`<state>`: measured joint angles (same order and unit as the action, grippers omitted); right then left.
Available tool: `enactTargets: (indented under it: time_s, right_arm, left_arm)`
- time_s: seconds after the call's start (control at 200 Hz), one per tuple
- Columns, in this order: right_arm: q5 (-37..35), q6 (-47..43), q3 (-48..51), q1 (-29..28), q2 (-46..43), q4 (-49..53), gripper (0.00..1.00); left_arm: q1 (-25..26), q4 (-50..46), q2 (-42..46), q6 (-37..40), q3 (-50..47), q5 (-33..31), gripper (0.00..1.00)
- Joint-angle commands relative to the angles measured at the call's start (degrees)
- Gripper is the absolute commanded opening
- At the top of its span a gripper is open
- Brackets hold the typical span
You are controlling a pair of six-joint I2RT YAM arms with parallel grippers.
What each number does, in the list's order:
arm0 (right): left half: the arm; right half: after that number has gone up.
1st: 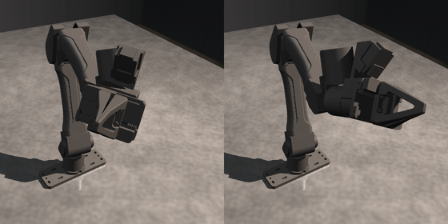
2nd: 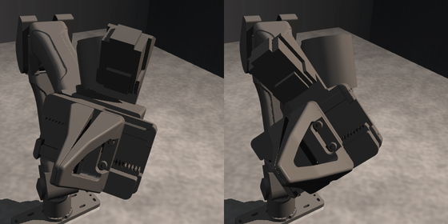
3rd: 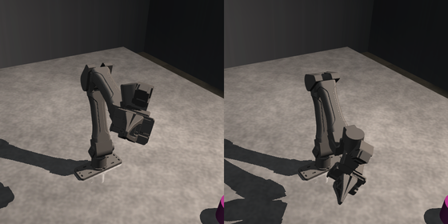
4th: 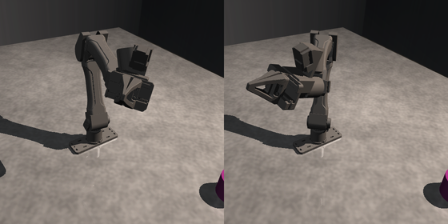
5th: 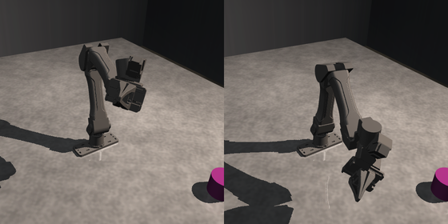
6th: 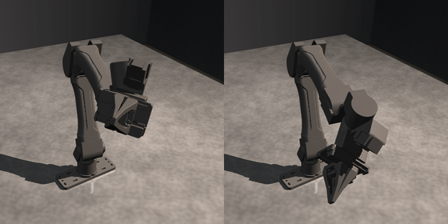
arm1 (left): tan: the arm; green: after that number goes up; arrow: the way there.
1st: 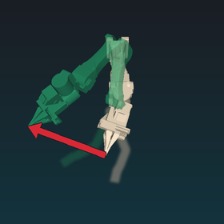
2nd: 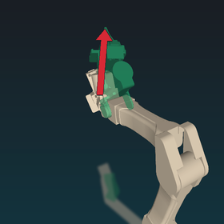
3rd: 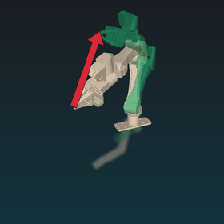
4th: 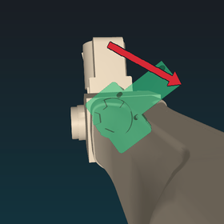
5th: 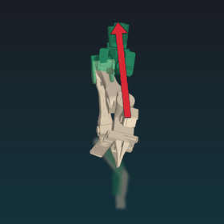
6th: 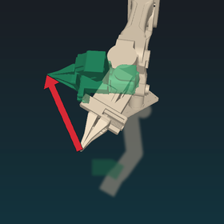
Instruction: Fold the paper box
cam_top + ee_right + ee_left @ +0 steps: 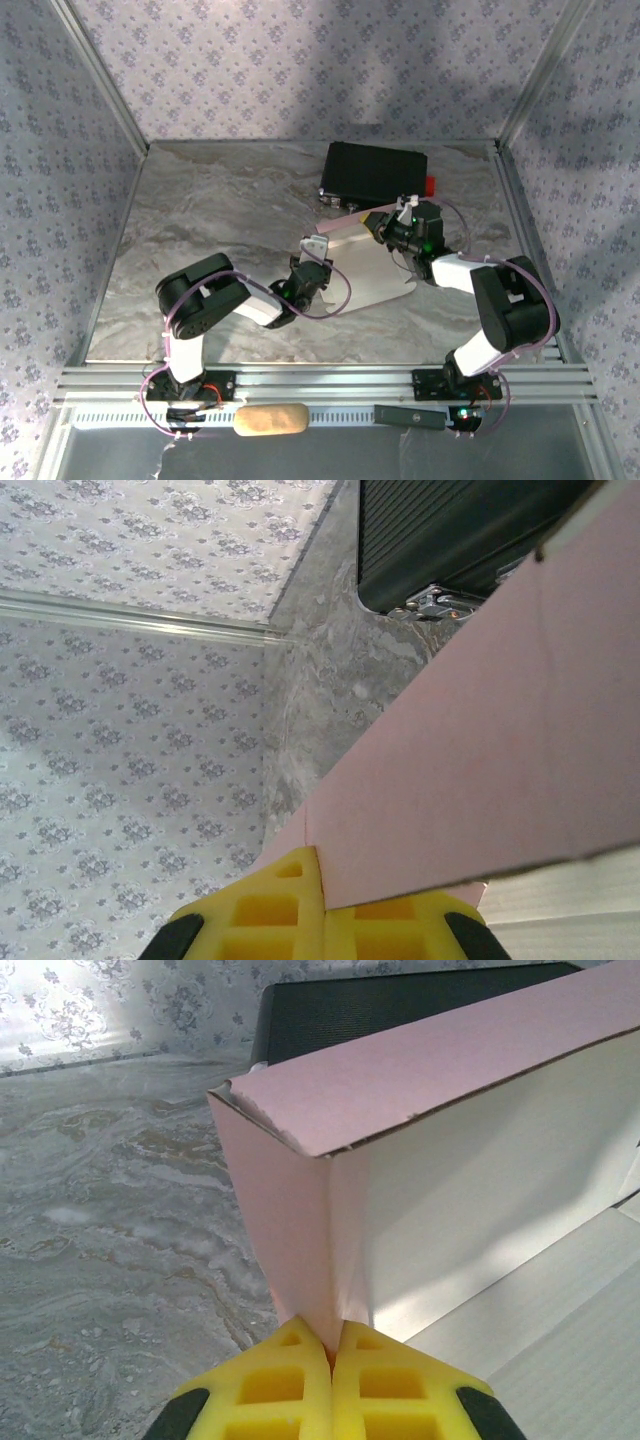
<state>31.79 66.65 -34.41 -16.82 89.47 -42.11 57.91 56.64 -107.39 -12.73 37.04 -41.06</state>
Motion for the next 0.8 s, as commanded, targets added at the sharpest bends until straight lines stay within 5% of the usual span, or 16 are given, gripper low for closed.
enactTargets:
  time_s: [0.0,0.235,0.795]
  right_arm:
    - [5.94,0.65,2.24,-3.31,0.6,9.96,0.0]
    - [5.73,1.31,1.5,-4.13,0.09,11.53,0.0]
    - [6.31,1.42,0.4,-4.23,0.74,13.46,0.0]
  left_arm:
    - [0.69,-0.67,-0.39,-0.73,2.74,-1.35,0.0]
    - [0.71,-3.05,-1.13,-0.55,4.32,-2.63,0.0]
    - [-1.18,-4.28,-1.15,-0.45,6.21,-1.81,0.26]
